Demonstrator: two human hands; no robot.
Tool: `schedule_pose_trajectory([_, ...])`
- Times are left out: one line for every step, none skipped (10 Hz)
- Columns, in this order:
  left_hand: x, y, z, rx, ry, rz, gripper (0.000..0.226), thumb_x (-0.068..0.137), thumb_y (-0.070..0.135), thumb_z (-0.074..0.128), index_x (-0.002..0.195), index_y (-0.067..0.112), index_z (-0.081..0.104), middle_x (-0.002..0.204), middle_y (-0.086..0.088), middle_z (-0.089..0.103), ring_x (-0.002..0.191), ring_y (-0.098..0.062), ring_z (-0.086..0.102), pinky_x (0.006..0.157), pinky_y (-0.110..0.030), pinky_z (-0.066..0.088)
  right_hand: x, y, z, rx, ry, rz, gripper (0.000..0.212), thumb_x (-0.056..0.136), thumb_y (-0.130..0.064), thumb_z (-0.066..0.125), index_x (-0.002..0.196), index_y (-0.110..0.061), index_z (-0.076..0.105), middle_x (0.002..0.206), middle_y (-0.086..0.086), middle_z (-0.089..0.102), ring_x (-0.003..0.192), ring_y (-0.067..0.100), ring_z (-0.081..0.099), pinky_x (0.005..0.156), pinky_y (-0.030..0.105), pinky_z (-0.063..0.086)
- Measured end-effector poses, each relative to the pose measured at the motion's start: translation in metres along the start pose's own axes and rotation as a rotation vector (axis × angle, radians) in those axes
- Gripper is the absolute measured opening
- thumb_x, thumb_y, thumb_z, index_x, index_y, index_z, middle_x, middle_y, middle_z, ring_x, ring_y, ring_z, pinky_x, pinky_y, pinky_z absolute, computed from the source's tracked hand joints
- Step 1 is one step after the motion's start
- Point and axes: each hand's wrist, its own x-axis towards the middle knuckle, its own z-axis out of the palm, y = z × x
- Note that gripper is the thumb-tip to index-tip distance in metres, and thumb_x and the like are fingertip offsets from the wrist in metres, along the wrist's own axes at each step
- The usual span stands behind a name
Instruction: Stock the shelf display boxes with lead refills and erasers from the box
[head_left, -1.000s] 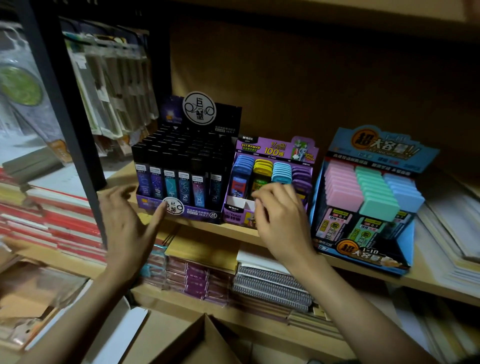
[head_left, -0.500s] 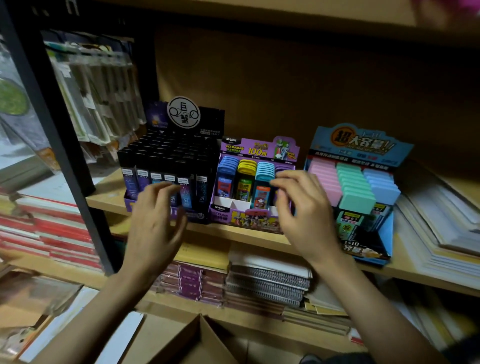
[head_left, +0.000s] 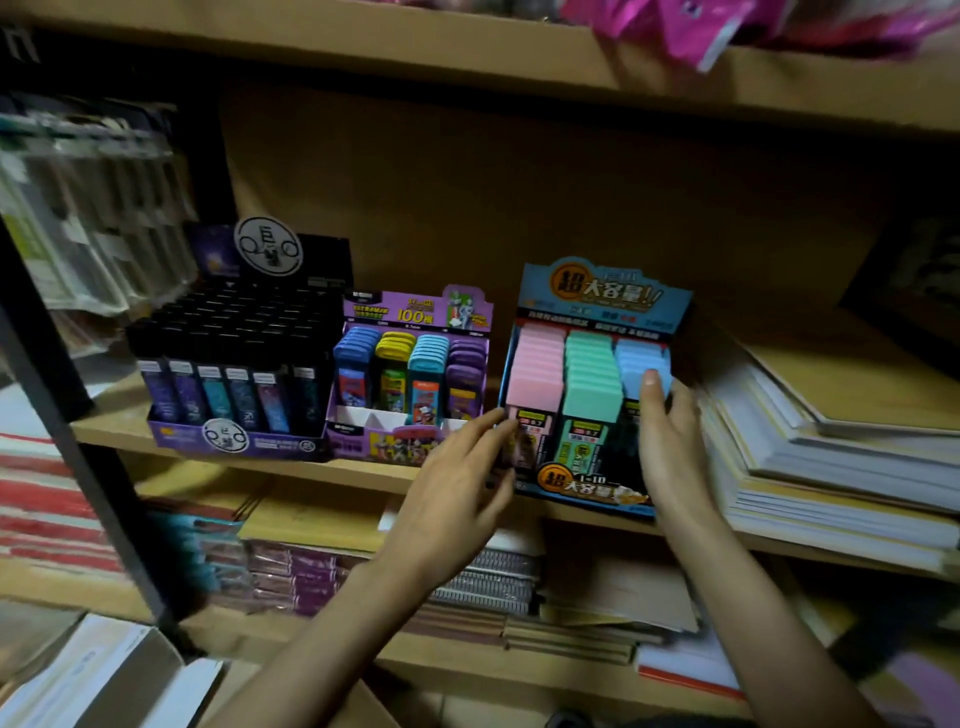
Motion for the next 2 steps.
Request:
schedule_pose_trajectory([-0.005, 0.001, -0.007, 0.055, 0.015, -0.012, 0.046, 0.093, 0.021, 0.053, 0.138, 0.017, 0.044, 0.146, 0.002, 0.038, 0.132, -0.014, 0.037, 0.107, -0.028, 0.033, 0.004, 0.002, -0.007, -0.088, -0.042, -0.027, 0.053, 0.097, -0.051, 0.03, 0.14, -0.021, 0.038, 0.142, 0.001, 0.043, 0.13, 0.023, 0.04, 0.101, 0.035, 0.034])
schedule_pose_trajectory([-0.016, 0.002, -0.029, 0.04, 0.09, 0.005, 0.038, 0.092, 0.021, 0.055, 0.129, 0.017, 0.05, 0.139, 0.001, 0.042, 0.127, -0.014, 0.042, 0.101, -0.033, 0.042, 0.003, -0.01, -0.025, -0.198, 0.064, -0.166, 0.052, 0.097, -0.051, 0.034, 0.141, -0.023, 0.037, 0.147, 0.002, 0.036, 0.134, 0.022, 0.036, 0.109, 0.045, 0.032])
